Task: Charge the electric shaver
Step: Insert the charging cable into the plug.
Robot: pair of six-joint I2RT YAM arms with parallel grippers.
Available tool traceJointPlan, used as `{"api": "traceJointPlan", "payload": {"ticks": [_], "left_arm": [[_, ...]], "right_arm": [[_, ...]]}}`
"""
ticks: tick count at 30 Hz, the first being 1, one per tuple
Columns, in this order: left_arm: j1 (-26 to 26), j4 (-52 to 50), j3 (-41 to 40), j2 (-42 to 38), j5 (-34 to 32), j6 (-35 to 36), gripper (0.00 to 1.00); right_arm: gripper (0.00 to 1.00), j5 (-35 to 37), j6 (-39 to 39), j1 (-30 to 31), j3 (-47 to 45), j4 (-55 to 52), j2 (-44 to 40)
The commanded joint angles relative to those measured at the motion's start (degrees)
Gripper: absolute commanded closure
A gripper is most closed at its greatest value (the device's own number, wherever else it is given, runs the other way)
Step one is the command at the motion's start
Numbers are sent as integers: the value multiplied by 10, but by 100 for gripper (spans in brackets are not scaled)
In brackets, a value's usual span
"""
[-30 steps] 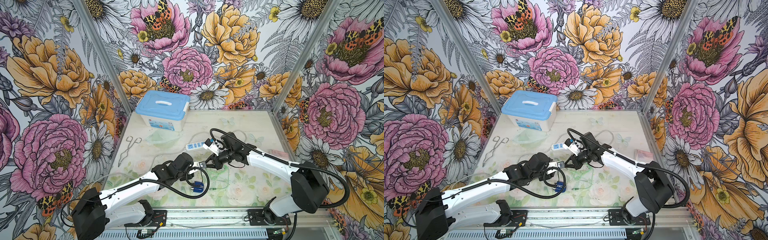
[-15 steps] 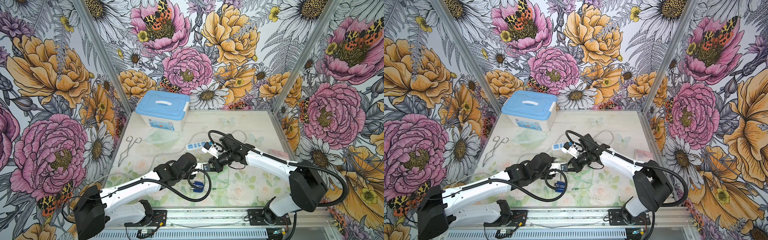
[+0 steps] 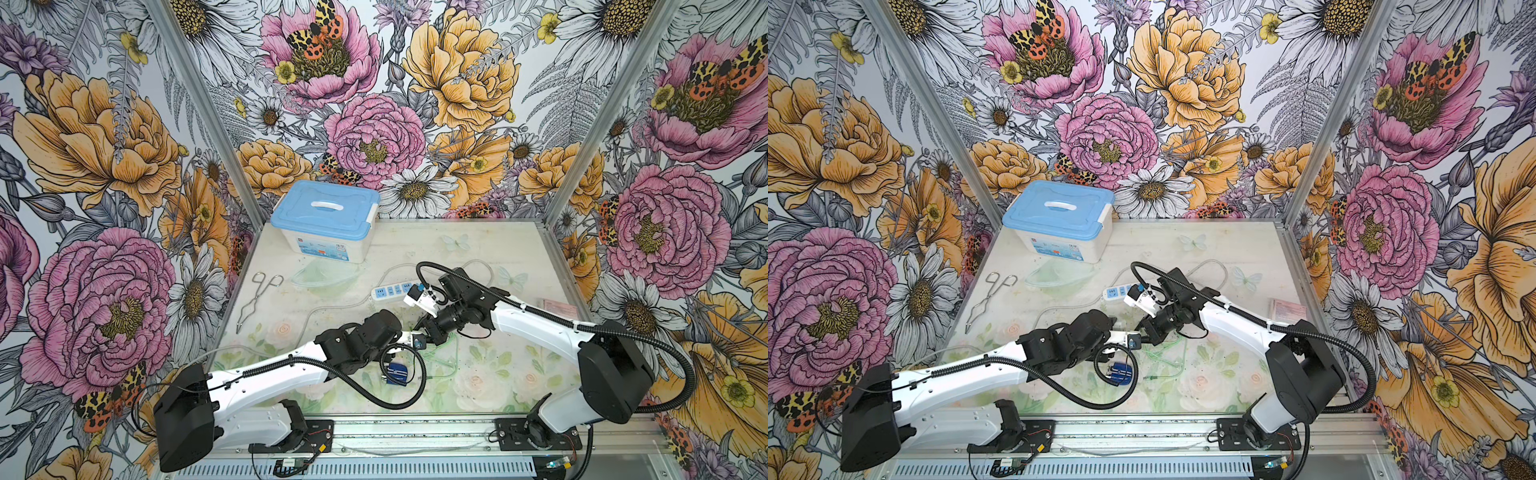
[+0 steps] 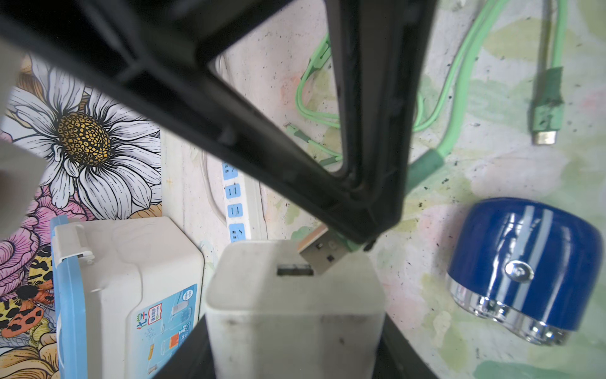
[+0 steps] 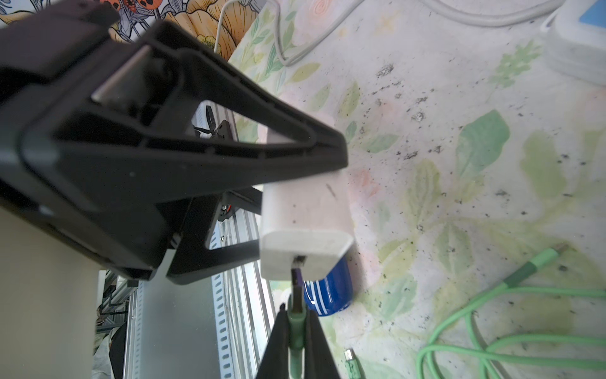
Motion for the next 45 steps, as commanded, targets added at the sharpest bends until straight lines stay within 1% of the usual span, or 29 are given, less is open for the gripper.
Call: {"api": "traceJointPlan", "payload": {"ticks": [1,13,21,28,36,40,45], "left_arm": [[-9,16,22,-1,-4,12,100],[-19,18,31,26,-10,31,100],[-23,20,41,24,-7,39,100],[-24,24,49,21,-13,68,100],[-45,23,69,37,-10,100,100],[-55,22,67,43,-12,106,100],[-54,21,52,39,-14,99,100]], "right_arm": [[100,3,-13,5,12,8,-2],[100,7,-13,6,18,8,-2],[100,7,-14,8,21,8,9],[100,9,-17,12,17,5,17],[100,19,-23,15,20,0,22],[100,30,-25,15,23,-2,16],[100,35,-25,14,23,-2,1]]}}
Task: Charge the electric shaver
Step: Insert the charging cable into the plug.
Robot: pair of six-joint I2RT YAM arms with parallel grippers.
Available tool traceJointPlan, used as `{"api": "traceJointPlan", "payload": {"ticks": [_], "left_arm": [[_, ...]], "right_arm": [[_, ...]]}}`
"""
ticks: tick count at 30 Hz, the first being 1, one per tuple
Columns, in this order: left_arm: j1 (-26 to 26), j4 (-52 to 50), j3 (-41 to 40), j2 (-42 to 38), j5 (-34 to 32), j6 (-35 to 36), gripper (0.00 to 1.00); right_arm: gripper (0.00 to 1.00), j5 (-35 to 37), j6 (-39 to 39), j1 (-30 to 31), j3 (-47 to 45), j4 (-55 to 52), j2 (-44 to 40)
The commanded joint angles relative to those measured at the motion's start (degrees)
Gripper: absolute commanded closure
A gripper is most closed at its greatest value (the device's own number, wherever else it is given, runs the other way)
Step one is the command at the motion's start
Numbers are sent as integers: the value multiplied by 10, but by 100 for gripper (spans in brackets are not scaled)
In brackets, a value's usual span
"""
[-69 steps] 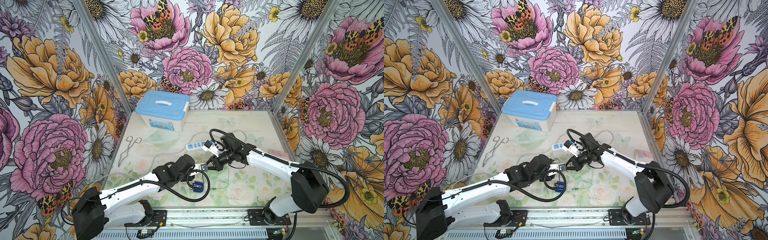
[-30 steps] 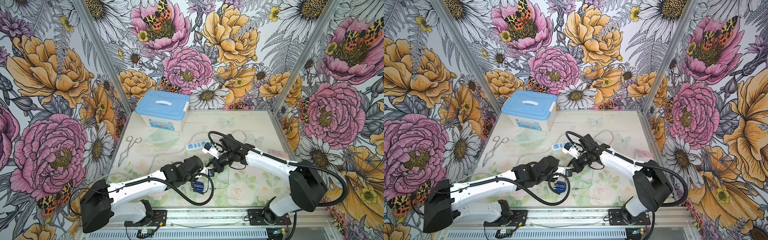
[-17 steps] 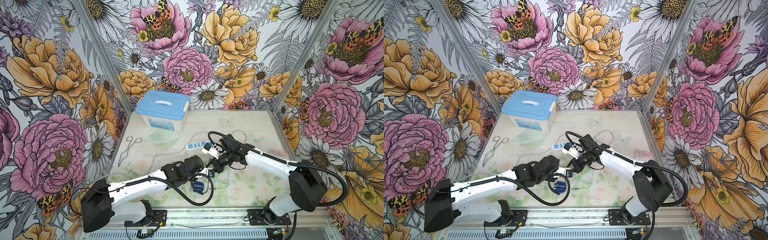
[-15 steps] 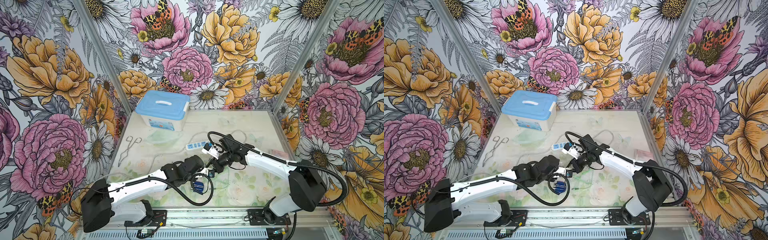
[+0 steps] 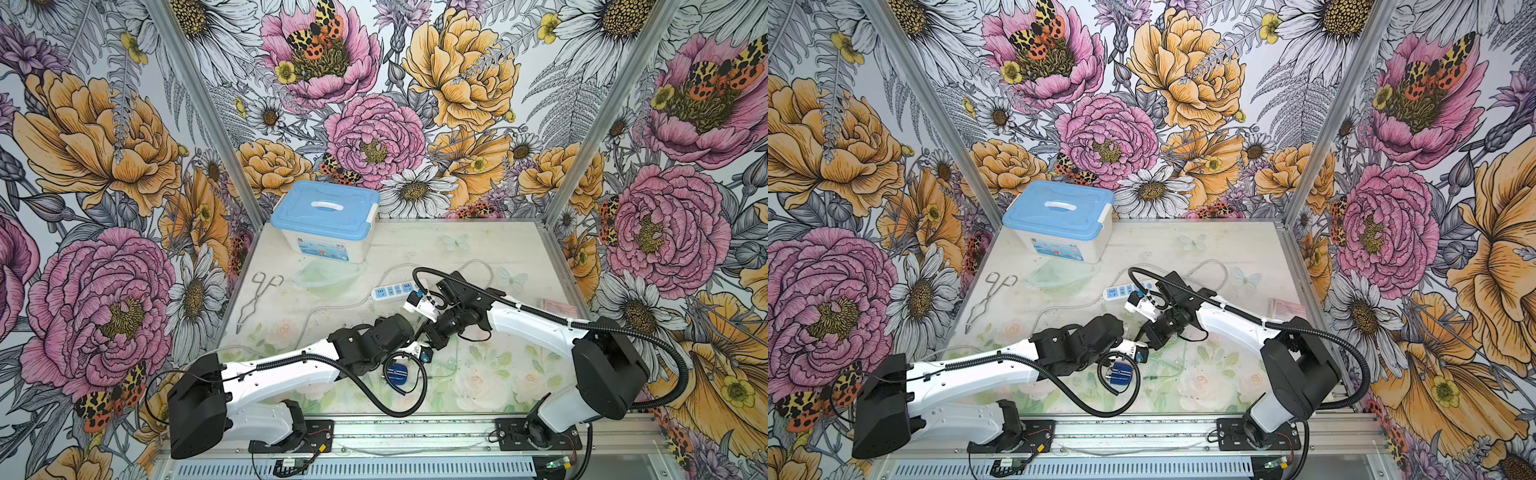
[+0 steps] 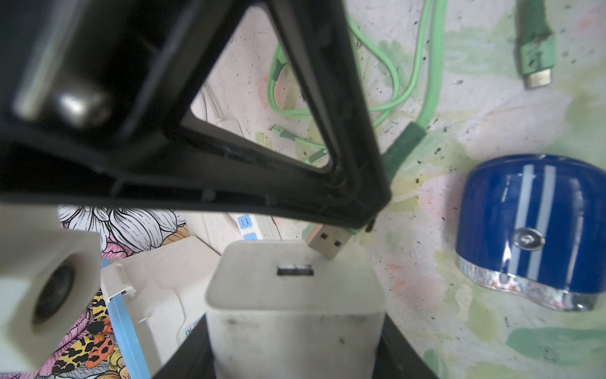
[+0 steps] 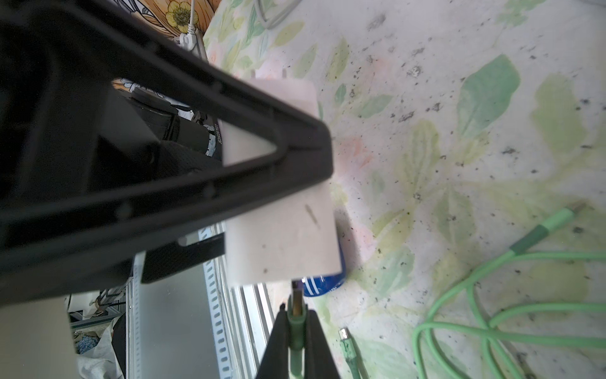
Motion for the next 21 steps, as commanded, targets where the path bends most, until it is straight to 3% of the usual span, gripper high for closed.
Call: {"api": "traceJointPlan", "payload": {"ticks": [1,21], "left_arm": [[-15,56,13,-7,29,-4,100],[-25,56,0,12,37,-28,100]], "right_arm": [[100,9,-10,6,24,37,-14],[100,10,-12,4,36,36,-23]]}}
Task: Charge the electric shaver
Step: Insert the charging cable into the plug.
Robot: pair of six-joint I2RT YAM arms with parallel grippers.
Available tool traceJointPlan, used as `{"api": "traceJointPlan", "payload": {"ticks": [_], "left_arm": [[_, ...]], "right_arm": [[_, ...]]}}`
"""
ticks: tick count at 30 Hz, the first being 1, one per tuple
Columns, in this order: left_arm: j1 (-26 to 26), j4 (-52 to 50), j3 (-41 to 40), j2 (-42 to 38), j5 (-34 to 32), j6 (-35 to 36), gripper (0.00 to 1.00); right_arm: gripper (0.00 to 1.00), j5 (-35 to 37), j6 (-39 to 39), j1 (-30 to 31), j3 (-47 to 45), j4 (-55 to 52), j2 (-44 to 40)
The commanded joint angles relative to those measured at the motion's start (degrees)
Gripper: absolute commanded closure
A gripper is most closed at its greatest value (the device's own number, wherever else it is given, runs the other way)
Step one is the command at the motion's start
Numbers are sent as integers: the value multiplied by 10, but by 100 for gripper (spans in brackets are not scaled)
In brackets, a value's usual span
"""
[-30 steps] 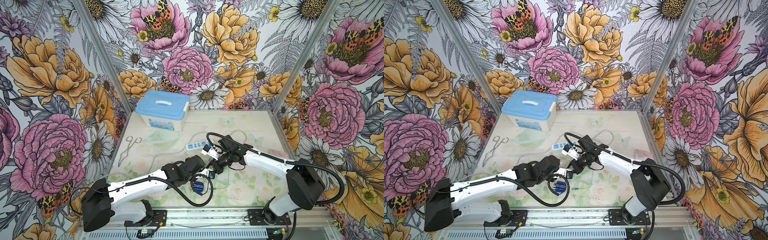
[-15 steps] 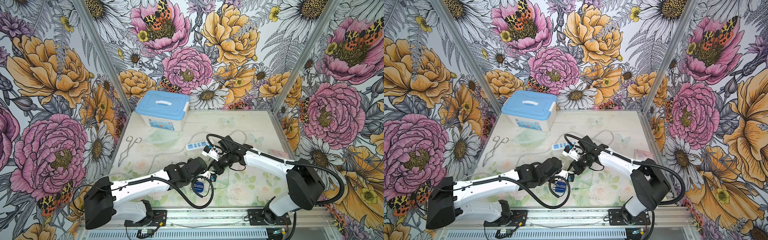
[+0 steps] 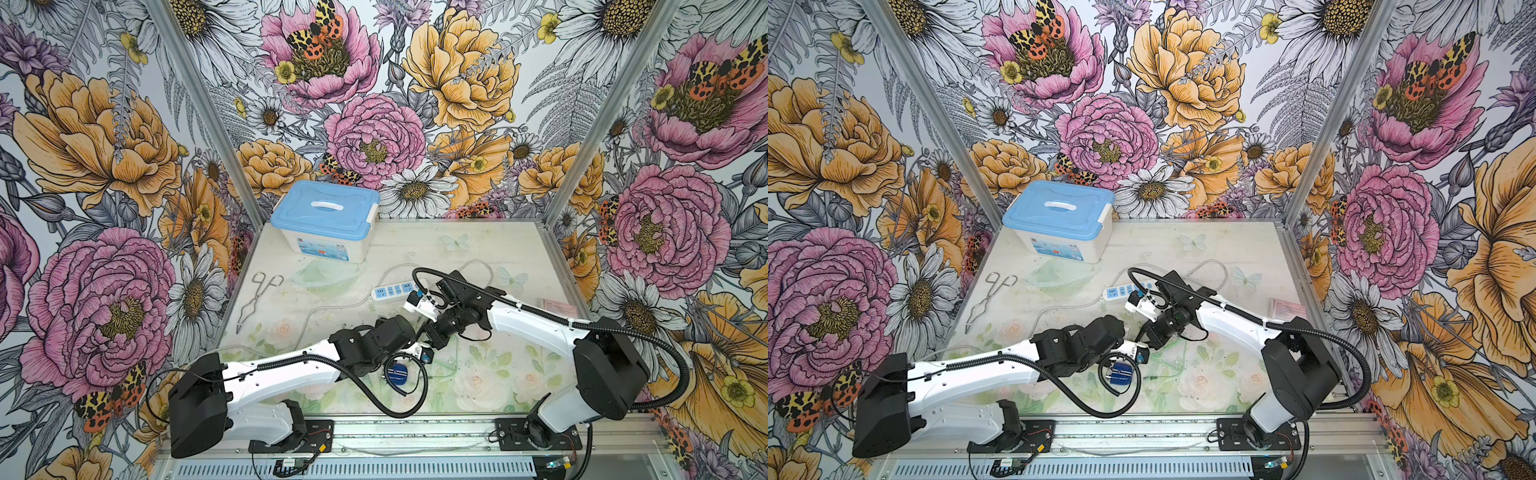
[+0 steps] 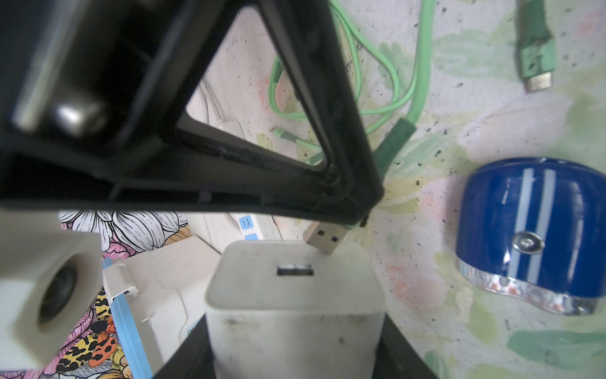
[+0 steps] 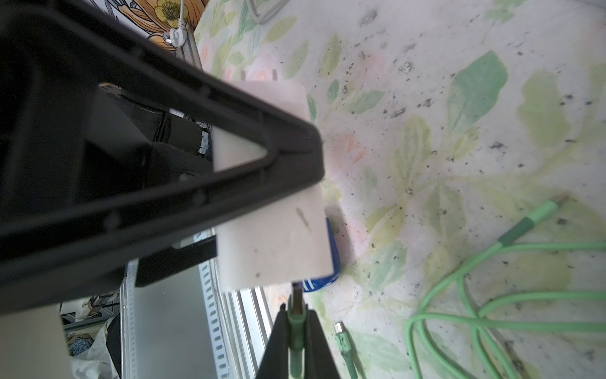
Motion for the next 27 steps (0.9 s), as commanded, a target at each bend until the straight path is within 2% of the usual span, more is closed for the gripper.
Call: {"api": "traceJointPlan", "payload": {"ticks": [1,10,17,27], "left_arm": [[-17,52,-1,8,44,-25,100],[-15,71,-17,30,38,-70,100],[-14,78,-15,4,37,-47,100],[-52,35,1,-1,45,10,100]], "right_arm": [[100,-2,-8,4,28,55,-24],[100,-1,-10,1,21,55,-22],[100,-5,-10,0,22,54,-14],[100,-20,-26,-8,21,45,4]]}}
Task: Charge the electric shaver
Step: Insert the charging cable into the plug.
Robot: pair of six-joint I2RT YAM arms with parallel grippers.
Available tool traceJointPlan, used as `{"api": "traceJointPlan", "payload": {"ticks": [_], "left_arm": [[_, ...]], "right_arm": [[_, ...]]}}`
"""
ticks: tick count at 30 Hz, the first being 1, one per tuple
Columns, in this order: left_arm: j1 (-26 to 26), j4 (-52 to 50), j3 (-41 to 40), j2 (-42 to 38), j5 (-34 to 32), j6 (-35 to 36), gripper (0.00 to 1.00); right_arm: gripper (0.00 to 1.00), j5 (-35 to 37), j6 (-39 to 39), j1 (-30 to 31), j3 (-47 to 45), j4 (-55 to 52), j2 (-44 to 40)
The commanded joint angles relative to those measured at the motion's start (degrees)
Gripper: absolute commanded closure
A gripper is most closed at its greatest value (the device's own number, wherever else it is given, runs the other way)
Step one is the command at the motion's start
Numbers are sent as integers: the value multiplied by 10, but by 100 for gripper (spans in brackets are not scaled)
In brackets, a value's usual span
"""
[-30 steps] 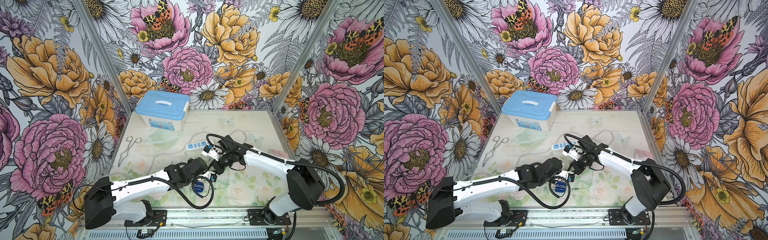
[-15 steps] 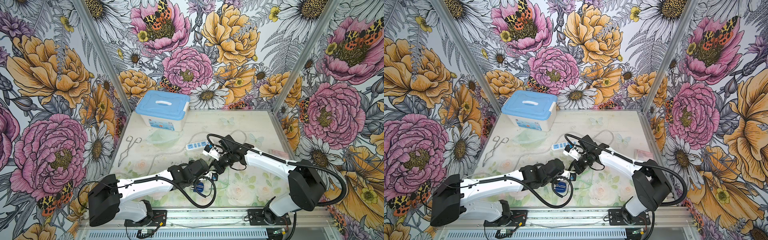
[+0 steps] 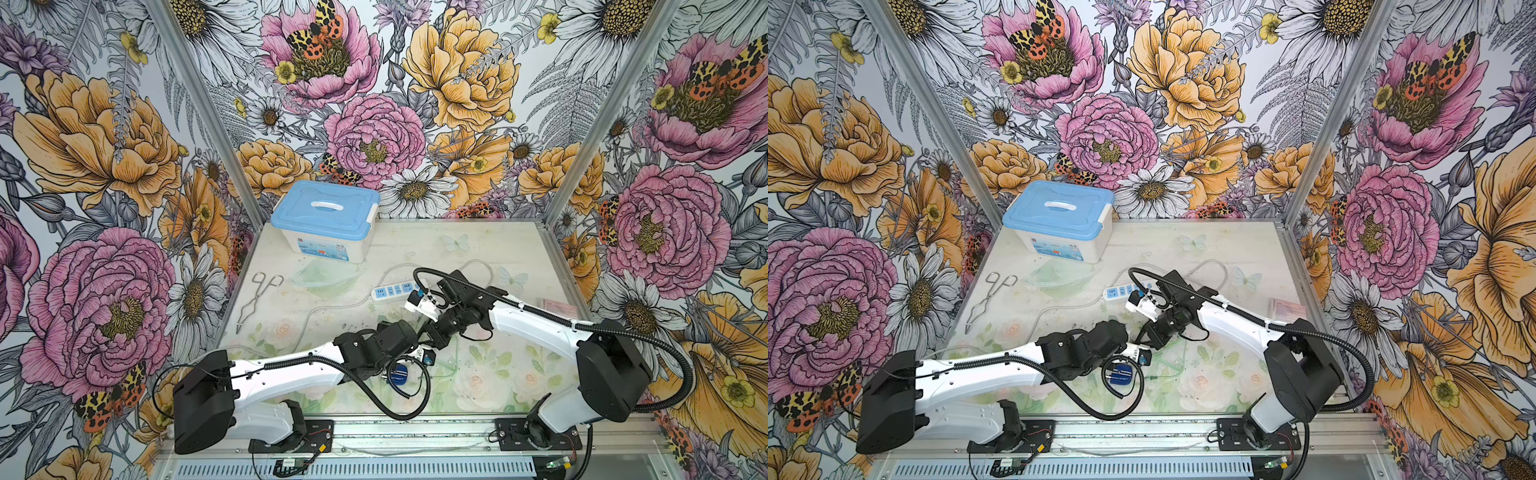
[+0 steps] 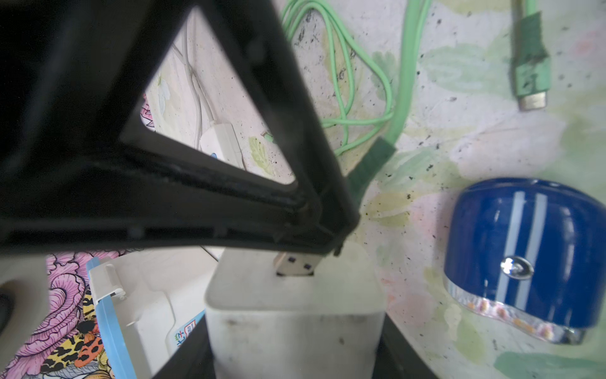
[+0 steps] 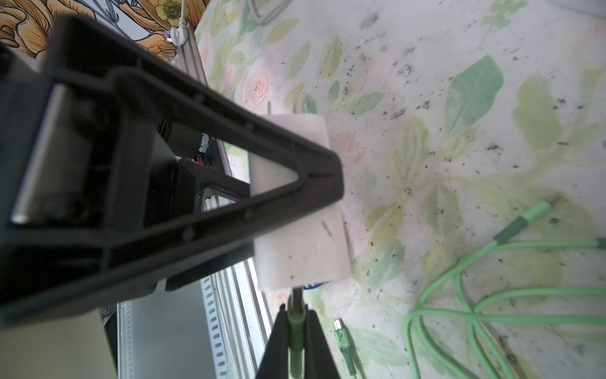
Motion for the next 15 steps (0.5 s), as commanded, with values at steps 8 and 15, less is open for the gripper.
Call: {"api": "traceJointPlan", "payload": {"ticks": [8,15], "left_arm": [[-67,2,28,-3,92,59,100],[-92,-2,33,10,102,48,100]], "right_arm": [[100,5,-24,-8,29,48,6],[100,2,-26,-9,55,46,14]]}}
